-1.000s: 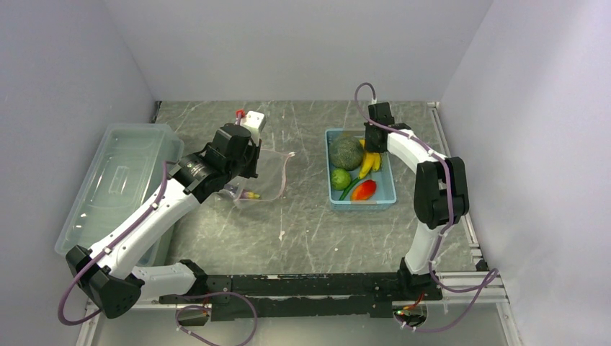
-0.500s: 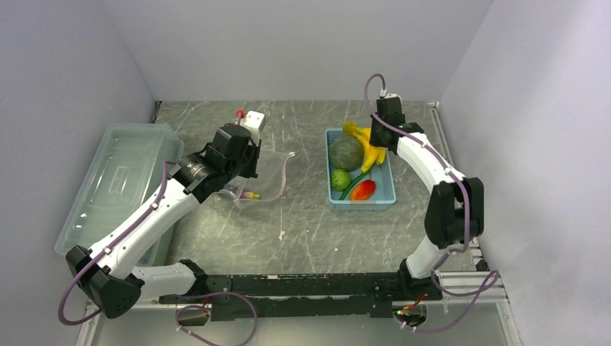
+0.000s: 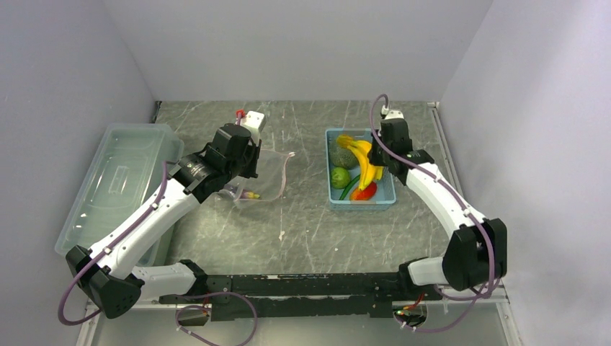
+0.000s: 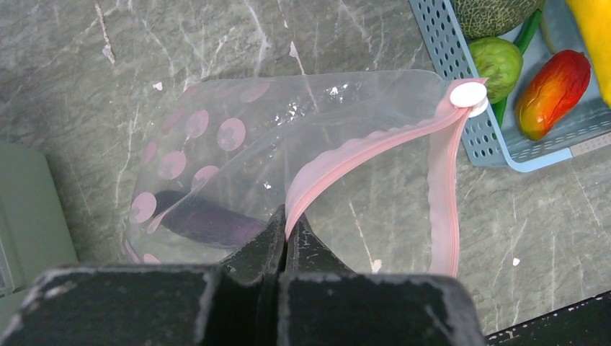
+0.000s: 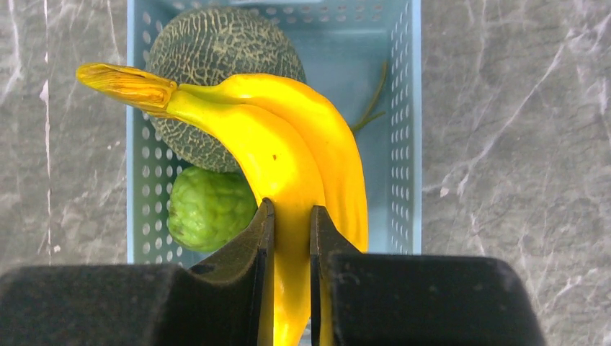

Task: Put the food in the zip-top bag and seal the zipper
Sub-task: Pick up the fake fruit from the bin.

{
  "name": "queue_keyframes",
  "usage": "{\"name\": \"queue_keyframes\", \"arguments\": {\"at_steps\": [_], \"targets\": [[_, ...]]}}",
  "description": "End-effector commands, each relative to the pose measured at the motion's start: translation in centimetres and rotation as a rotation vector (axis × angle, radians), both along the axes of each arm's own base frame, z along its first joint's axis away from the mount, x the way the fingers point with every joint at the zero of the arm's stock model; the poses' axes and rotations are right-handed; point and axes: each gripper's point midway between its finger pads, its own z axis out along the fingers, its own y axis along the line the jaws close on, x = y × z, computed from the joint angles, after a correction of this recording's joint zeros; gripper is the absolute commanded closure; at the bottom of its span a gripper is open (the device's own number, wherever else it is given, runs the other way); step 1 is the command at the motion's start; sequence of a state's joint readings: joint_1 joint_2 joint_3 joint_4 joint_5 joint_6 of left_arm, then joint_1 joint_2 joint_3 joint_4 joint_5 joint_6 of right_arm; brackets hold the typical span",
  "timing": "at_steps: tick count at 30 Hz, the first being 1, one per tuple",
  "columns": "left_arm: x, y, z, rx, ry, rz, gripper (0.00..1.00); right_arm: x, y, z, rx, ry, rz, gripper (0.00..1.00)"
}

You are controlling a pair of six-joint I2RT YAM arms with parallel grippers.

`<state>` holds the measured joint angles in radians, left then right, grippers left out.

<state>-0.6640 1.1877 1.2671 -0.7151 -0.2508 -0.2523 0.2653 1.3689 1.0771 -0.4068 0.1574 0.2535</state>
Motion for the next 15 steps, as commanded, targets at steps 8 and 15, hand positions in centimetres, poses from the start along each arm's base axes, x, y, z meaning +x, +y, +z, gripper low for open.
{"name": "queue_keyframes", "arguments": {"at_steps": [8,15], "targets": [[0.1,0.0,1.5,-0.036,-0.045,-0.007,1.0,0.8,2.8,0.9,0.101,-0.178,0.133,1.0],[0.1,0.0,1.5,-0.034,-0.047,-0.005,1.0,1.5,3.0,-0.2,0.091,-0.153,0.135,0.58]]}}
